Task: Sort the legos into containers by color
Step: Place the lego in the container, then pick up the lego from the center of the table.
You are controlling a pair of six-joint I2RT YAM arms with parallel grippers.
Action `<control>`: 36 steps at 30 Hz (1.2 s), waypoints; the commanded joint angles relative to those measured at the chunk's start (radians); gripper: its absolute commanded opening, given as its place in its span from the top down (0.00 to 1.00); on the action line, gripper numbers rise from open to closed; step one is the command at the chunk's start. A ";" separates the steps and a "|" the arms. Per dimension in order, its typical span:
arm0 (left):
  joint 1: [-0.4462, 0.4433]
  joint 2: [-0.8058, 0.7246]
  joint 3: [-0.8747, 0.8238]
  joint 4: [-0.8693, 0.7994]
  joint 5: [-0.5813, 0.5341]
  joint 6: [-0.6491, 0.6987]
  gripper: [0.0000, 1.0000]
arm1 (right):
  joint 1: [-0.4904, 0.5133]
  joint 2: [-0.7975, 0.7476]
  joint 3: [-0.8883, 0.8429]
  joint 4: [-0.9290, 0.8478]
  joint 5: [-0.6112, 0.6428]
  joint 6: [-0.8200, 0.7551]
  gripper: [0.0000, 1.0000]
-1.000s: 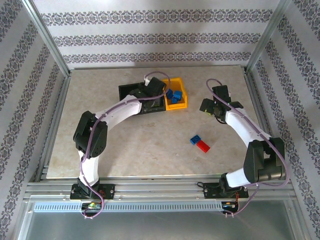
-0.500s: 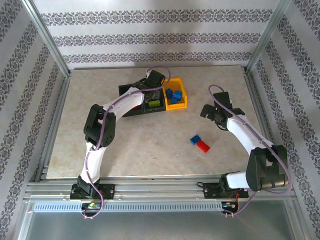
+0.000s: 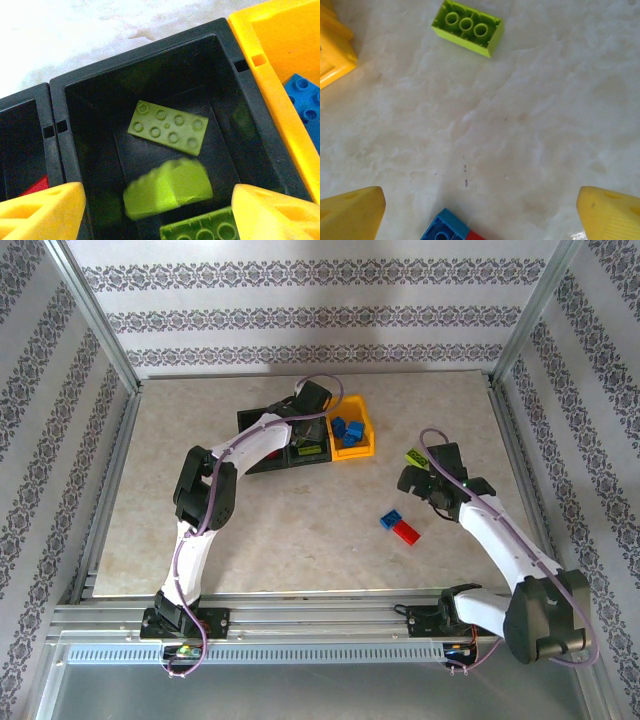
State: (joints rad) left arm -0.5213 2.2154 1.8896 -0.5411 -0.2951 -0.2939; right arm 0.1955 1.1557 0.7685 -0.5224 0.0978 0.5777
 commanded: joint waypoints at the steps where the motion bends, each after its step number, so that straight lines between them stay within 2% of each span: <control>1: 0.014 -0.019 0.022 -0.048 0.001 0.005 0.21 | 0.026 -0.023 -0.008 -0.084 -0.021 0.018 0.04; 9: 0.015 -0.137 -0.066 -0.029 0.006 -0.019 0.12 | 0.138 -0.081 -0.028 -0.163 -0.010 0.079 0.10; 14: 0.013 -0.257 -0.174 0.015 0.042 -0.044 0.00 | 0.173 -0.057 -0.051 -0.157 -0.021 0.108 0.12; 19: 0.014 -0.402 -0.314 0.059 0.050 -0.070 0.00 | 0.198 0.021 -0.051 -0.133 -0.024 0.101 0.13; 30: 0.015 -0.809 -0.739 0.220 -0.032 -0.160 0.00 | 0.203 0.200 0.002 -0.040 -0.062 0.062 0.10; 36: 0.018 -0.919 -0.842 0.239 -0.044 -0.169 0.00 | 0.209 0.289 0.012 0.023 -0.089 0.072 0.10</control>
State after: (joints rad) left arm -0.5213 1.3357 1.0763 -0.3561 -0.3084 -0.4362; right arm 0.3908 1.4170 0.7555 -0.5396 0.0322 0.6521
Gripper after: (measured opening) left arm 0.996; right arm 0.898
